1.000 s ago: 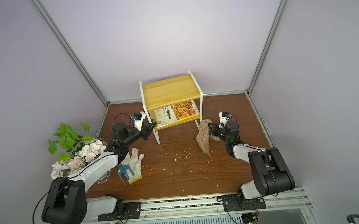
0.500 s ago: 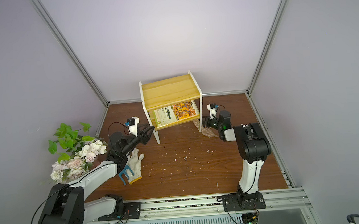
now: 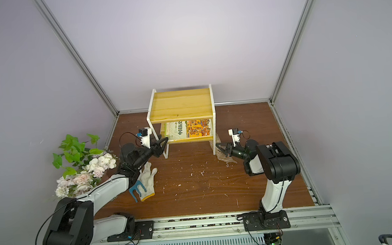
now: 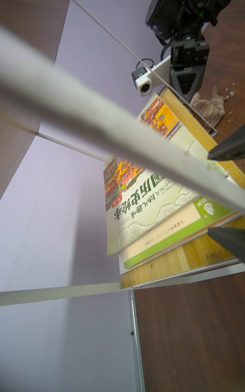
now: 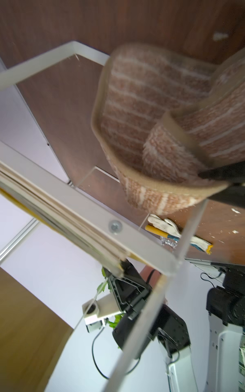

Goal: Wipe the bookshelf clean with a cloth
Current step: Wipe the dust from the shelf.

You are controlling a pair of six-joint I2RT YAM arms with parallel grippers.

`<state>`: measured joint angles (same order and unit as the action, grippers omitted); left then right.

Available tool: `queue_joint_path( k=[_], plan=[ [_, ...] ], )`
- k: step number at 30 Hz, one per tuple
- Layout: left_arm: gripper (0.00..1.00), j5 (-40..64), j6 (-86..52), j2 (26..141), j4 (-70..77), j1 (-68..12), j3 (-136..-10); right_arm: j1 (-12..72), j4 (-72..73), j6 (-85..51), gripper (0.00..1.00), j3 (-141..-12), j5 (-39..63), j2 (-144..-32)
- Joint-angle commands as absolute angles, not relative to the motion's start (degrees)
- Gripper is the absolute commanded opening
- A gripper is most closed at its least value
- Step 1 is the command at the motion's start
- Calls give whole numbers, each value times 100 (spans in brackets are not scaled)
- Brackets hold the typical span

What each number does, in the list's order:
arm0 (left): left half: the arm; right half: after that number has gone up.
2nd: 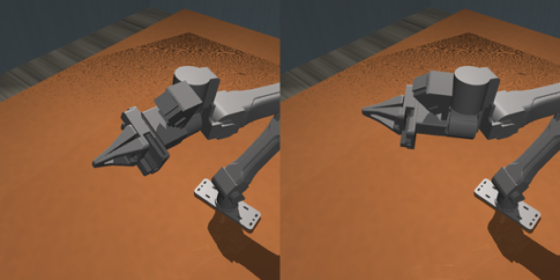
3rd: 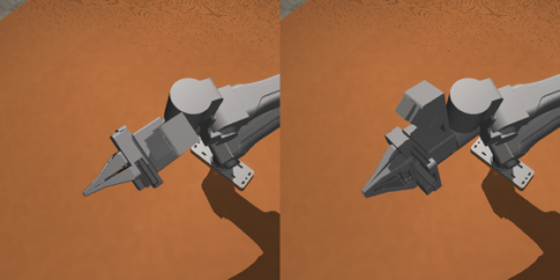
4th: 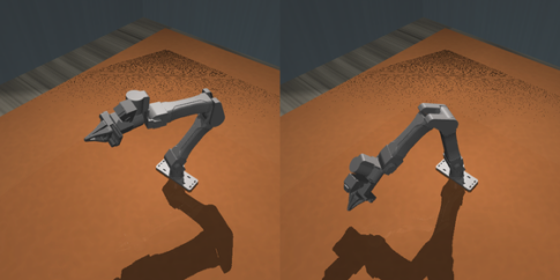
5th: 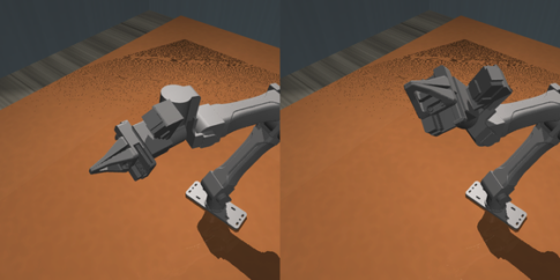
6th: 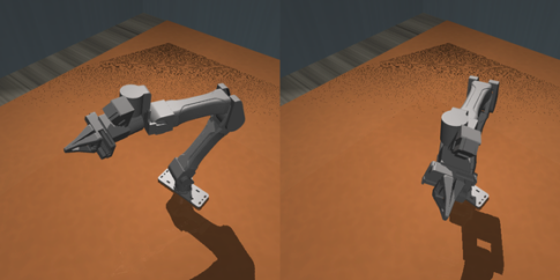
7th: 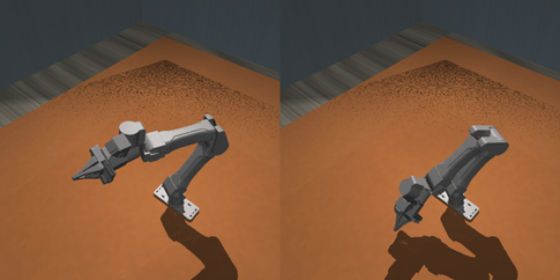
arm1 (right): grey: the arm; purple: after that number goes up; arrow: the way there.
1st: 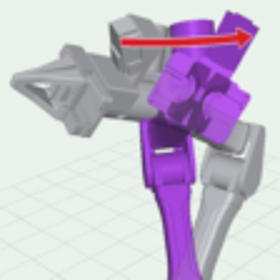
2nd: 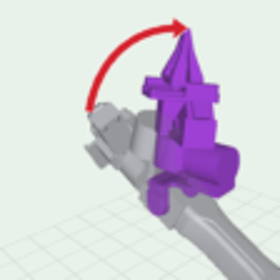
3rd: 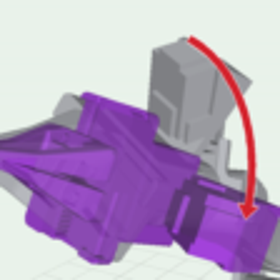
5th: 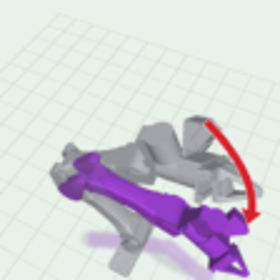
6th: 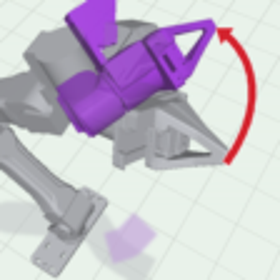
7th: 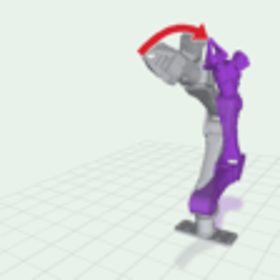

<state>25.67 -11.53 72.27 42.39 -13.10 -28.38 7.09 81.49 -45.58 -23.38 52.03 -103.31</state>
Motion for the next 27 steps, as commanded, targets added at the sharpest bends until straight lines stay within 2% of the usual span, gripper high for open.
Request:
queue_joint_path(
  k=[1, 2, 4, 6, 7, 10, 13, 19, 23, 27],
  plan=[
    [53, 2542, -1103, 7235, 4162, -1281, -3015, 883, 8216, -4530, 0, -2245, 5342, -9878],
    [53, 2519, -1115, 7234, 4151, -1281, -3022, 889, 7828, -4355, 0, -2425, 5151, -9729],
    [53, 2494, -1137, 7225, 4148, -1278, -3023, 942, 5745, -3567, 0, -3235, 4412, -9423],
    [53, 2427, -1183, 7226, 4160, -1280, -3008, 1115, 3995, -2611, 0, -4081, 2950, -9384],
    [53, 2392, -1209, 7220, 4170, -1283, -2994, 1181, 3527, -2387, 0, -4236, 2410, -9473],
    [53, 2240, -1305, 7174, 4238, -1281, -2917, 1171, 3744, -2544, 0, -3998, 1952, -10080],
    [54, 2182, -1324, 7110, 4314, -1283, -2864, 1172, 3643, -2614, 0, -4136, 1959, -10437],
    [51, 2081, -1335, 7081, 4222, -1278, -2952, 1157, 3489, -2403, 0, -4674, 1590, -10114],
    [51, 1851, -1376, 7027, 4198, -1282, -2928, 1077, 3379, -1964, 0, -5653, 2664, -10679],
    [47, 1646, -1439, 6966, 4153, -1283, -2910, 1088, 3033, -1959, 0, -6490, 3240, -11631]
  ],
)
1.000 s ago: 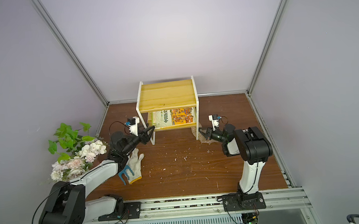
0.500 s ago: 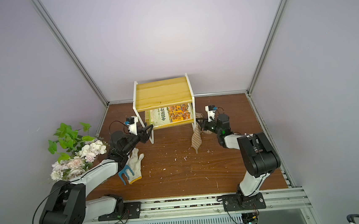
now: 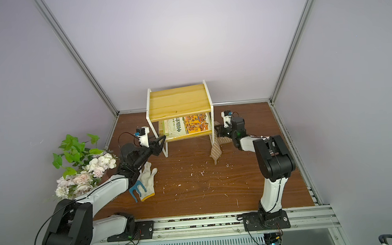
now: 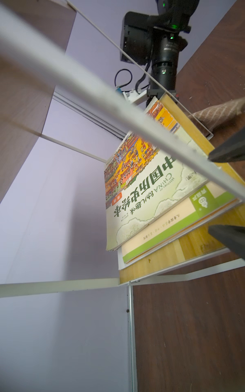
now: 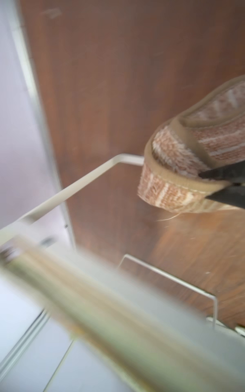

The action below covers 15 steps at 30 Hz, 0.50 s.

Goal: Wipe the bookshelf clean with a cloth
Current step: Wipe the dust from the shelf.

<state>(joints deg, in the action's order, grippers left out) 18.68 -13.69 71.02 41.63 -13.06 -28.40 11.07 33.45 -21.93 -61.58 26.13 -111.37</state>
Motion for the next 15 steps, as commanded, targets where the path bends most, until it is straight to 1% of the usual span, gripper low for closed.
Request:
queue_joint_path(
  k=[1, 2, 4, 6, 7, 9, 12, 15],
  plan=[
    [46, 1640, -1439, 6949, 4155, -1282, -2903, 1101, 3002, -2011, 0, -6521, 3416, -11793],
    [44, 1644, -1452, 6944, 4155, -1282, -2889, 1122, 3026, -2060, 0, -6462, 3556, -11891],
    [37, 1643, -1430, 6943, 4150, -1282, -2870, 1172, 3126, -2057, 0, -6213, 3731, -11965],
    [31, 1621, -1394, 6952, 4140, -1281, -2862, 1186, 2946, -1917, 0, -6198, 3667, -11954],
    [30, 1618, -1371, 6961, 4131, -1274, -2863, 1183, 2780, -1830, 0, -6316, 3618, -11949],
    [29, 1632, -1334, 6977, 4099, -1268, -2883, 1174, 2521, -1780, 0, -6791, 3380, -11981],
    [30, 1634, -1291, 7000, 4022, -1270, -2946, 1161, 2394, -2058, 0, -7913, 3061, -12247],
    [29, 1648, -1275, 6960, 4069, -1274, -2927, 1160, 2780, -2660, 0, -8793, 2583, -12629]
  ],
)
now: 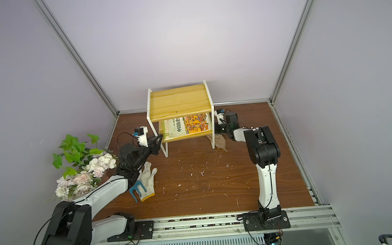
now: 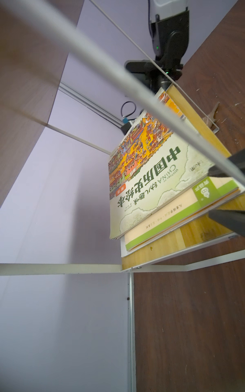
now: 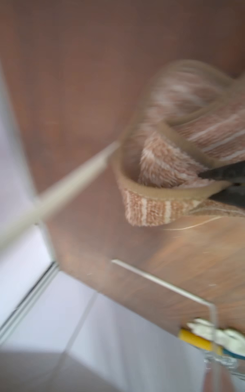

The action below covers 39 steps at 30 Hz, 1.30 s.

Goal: Wipe the bookshelf clean with a cloth
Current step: Wipe the dust from the shelf.

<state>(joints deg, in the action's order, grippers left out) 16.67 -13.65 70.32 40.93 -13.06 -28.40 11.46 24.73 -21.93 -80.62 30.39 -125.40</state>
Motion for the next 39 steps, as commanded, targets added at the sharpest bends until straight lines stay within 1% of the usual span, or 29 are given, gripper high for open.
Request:
queue_joint_path(
  k=[1, 3, 5, 7, 9, 11, 15, 18, 22, 28, 29, 31, 34, 36, 37, 38, 39],
  plan=[
    [29, 1656, -1274, 6949, 4100, -1274, -2912, 1161, 2993, -2867, 0, -8933, 2438, -12774],
    [28, 1678, -1278, 6970, 4146, -1263, -2888, 1160, 3156, -3131, 0, -9123, 2328, -13065],
    [25, 1725, -1264, 7038, 4121, -1265, -2911, 1160, 3064, -3158, 0, -8938, 2294, -13094],
    [22, 1817, -1241, 7109, 4053, -1265, -2954, 1160, 3485, -3065, 0, -8014, 2124, -12715],
    [21, 1906, -1224, 7166, 4010, -1266, -3008, 1106, 4201, -3008, 0, -6792, 2095, -12108],
    [21, 1937, -1201, 7193, 3969, -1266, -3051, 1026, 4564, -3003, 0, -6071, 2478, -11656],
    [21, 1982, -1180, 7333, 3885, -1266, -3199, 997, 4864, -2936, 0, -5208, 3748, -11058],
    [21, 2137, -1172, 7535, 3716, -1265, -3400, 1002, 5527, -3096, 0, -4515, 4510, -10689],
    [23, 2456, -1208, 7846, 3647, -1265, -3587, 1003, 6056, -3311, 0, -3817, 5026, -10355],
    [33, 2756, -1276, 8125, 3659, -1261, -3738, 1003, 5654, -2897, 0, -3113, 4806, -9746],
    [34, 2849, -1277, 8159, 3631, -1264, -3766, 1003, 5539, -2829, 0, -3021, 4700, -9632],
    [37, 2930, -1290, 8134, 3568, -1266, -3790, 994, 5197, -2681, 0, -2884, 4157, -9318],
    [47, 2610, -1412, 7783, 3479, -1260, -3594, 994, 4675, -2491, 0, -2692, 3366, -8675],
    [54, 1934, -1704, 7327, 3324, -1265, -3339, 1028, 4264, -2331, 0, -2608, 3174, -8120],
    [63, 1411, -1975, 7050, 3152, -1266, -3211, 1063, 4052, -2241, 0, -2602, 3151, -7856],
    [87, 837, -2321, 6776, 2887, -1278, -3090, 1123, 3707, -2128, 0, -2608, 3138, -7605],
    [99, 189, -2657, 6539, 2447, -1300, -2991, 1224, 3432, -2018, 0, -2622, 3156, -7350]
  ],
)
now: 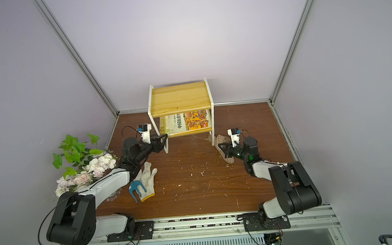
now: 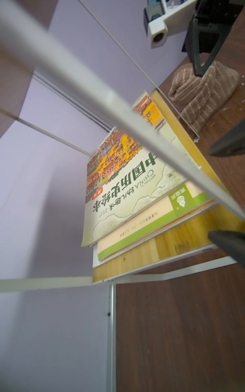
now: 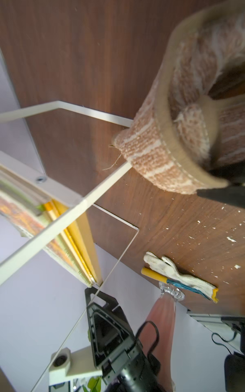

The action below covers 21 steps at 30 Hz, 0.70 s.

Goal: Wipe the bookshelf clean with a cloth
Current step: Wipe the dust from the shelf.

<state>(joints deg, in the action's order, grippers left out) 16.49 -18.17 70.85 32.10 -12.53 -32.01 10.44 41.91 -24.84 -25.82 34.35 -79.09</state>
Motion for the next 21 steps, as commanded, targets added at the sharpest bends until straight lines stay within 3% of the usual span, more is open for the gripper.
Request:
queue_joint_path(
  k=[1, 5, 7, 10, 11, 13, 17, 21],
  plan=[
    [100, -305, -3002, 6253, 2068, -1326, -2897, 1341, 3234, -1929, 0, -2632, 3202, -7133],
    [99, -1146, -3460, 5223, 1001, -1771, -2515, 1917, 2966, -1940, 0, -2682, 3551, -6563],
    [99, -1067, -3348, 4685, 943, -2202, -2317, 2232, 3246, -2116, 0, -2710, 3778, -6433],
    [99, 1456, -2815, 4124, 2994, -2690, -1512, 2605, 4073, -2512, 0, -2743, 4165, -6406],
    [99, 2517, -2904, 4266, 4055, -2904, -1179, 2729, 4448, -2693, 0, -2792, 4351, -6457],
    [99, 3252, -2913, 4725, 4635, -3260, -1268, 2900, 4922, -2934, 0, -2901, 4650, -6600],
    [99, 3424, -2036, 5925, 4089, -3870, -2177, 3215, 5643, -3311, 0, -3028, 5032, -6853],
    [99, 3592, -1954, 7009, 4774, -4044, -2678, 3359, 5612, -3216, 0, -3059, 4935, -6934]
  ],
)
